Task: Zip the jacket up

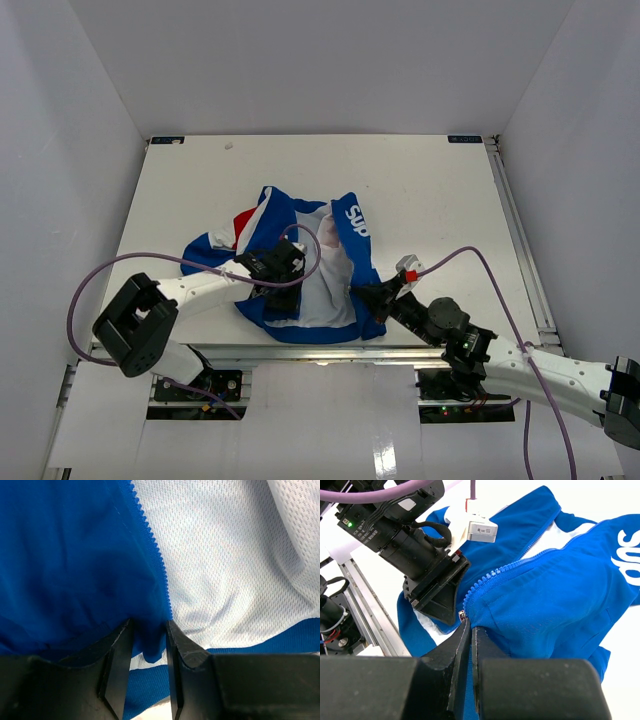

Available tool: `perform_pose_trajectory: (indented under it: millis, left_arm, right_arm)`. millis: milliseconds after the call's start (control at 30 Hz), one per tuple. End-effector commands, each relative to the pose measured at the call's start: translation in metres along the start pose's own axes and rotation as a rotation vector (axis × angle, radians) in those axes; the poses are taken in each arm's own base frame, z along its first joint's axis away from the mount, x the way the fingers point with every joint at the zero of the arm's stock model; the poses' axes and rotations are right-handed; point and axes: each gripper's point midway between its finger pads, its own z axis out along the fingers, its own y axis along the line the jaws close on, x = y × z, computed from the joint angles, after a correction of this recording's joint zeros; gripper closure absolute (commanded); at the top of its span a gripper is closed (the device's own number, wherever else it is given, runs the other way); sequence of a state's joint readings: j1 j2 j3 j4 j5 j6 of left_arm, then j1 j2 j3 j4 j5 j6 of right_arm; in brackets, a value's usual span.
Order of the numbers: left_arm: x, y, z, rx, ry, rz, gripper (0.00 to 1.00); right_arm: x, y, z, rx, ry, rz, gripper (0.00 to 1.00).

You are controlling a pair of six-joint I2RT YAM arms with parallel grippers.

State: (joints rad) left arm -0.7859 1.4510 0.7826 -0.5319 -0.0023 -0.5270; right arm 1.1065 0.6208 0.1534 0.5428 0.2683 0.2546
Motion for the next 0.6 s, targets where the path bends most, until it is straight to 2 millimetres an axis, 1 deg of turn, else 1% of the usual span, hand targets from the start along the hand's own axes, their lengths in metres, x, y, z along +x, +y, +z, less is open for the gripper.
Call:
perform_pose_trajectory:
  millis: [0,100,167,200,267,300,433,533,567]
  left_arm:
    - [-0.008,-0.005,-0.005,0.006,-0.028,0.013,0.59]
    - [-0.006,-0.006,-0.004,0.011,-0.018,0.015,0.63]
    - [-0.004,-0.006,-0.001,0.012,-0.011,0.018,0.70]
    - [-0.003,-0.005,0.001,0.008,-0.004,0.020,0.77]
    - [0.000,-0.009,0.003,0.037,0.009,0.028,0.96]
    - [-0.001,-0.012,0.003,0.050,0.005,0.029,1.00]
    - [-0.011,-0.018,-0.007,0.088,-0.053,0.036,1.00]
    - [-0.026,-0.021,-0.021,0.104,-0.137,0.039,1.00]
    - [-0.035,-0.025,-0.031,0.128,-0.185,0.044,1.00]
  right_arm:
    - [-0.015,0.000,0.001,0.009,-0.053,0.009,0.92]
    - [-0.016,0.000,0.002,0.009,-0.053,0.009,0.92]
    - [-0.015,0.000,0.003,0.010,-0.050,0.008,0.92]
    - [-0.015,0.001,0.003,0.009,-0.049,0.008,0.92]
    - [-0.015,0.000,0.003,0.010,-0.048,0.008,0.92]
    - [-0.014,0.000,0.003,0.011,-0.046,0.006,0.92]
    - [-0.015,0.001,0.005,0.011,-0.043,0.004,0.92]
    - [-0.014,0.002,0.007,0.009,-0.032,-0.004,0.92]
    - [-0.012,0.002,0.008,0.009,-0.022,-0.009,0.92]
